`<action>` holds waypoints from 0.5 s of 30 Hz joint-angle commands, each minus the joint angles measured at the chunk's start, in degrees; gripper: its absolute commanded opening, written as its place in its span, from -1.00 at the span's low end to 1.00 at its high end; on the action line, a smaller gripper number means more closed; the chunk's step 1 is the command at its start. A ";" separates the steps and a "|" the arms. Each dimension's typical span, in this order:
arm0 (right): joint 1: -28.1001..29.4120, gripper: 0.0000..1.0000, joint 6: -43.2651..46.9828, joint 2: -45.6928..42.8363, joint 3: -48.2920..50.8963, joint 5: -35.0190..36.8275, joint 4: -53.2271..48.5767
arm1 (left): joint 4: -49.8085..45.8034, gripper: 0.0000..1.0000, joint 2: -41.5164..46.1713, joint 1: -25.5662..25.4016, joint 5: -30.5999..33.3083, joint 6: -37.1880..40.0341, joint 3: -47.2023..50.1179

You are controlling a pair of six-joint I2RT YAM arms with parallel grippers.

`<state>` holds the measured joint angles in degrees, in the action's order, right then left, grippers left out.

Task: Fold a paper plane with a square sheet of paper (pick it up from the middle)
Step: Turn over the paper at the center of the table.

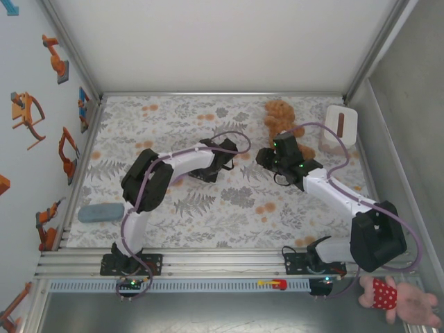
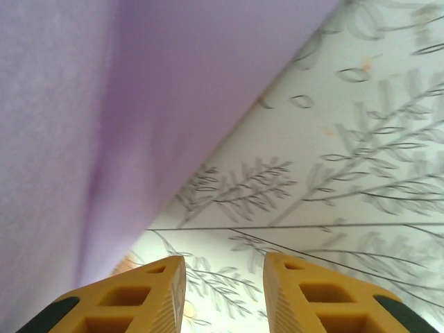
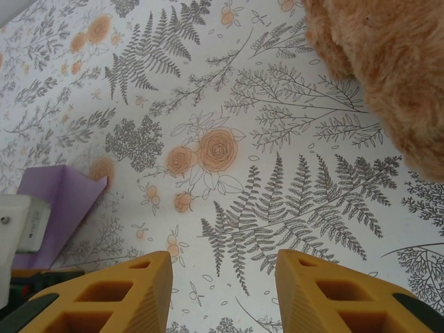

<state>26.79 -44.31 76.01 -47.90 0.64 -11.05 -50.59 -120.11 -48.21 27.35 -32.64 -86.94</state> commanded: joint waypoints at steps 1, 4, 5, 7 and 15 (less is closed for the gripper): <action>-0.32 -0.14 -1.35 -1.16 -0.54 2.56 0.40 | 2.83 -0.26 5.49 -0.77 -10.21 -2.69 1.72; -0.33 -0.15 -1.47 -1.39 -0.55 2.56 0.83 | 7.71 -0.18 9.87 -0.86 -18.71 -4.19 4.90; -0.26 -0.14 -1.54 -1.38 -0.48 2.31 1.21 | 9.70 -0.16 11.57 -0.85 -21.37 -4.64 6.29; -0.25 -0.14 -1.66 -1.18 -0.37 1.46 2.22 | 12.85 -0.09 14.73 -0.75 -24.47 -5.84 9.16; -0.17 0.02 -3.23 0.25 2.54 -3.66 9.15 | 21.03 0.19 26.82 4.47 -25.60 -6.53 22.77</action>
<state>26.81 -46.35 75.94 -46.28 -1.04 -5.61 -33.19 -95.46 -47.03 4.45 -37.78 -66.78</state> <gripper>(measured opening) 0.502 0.592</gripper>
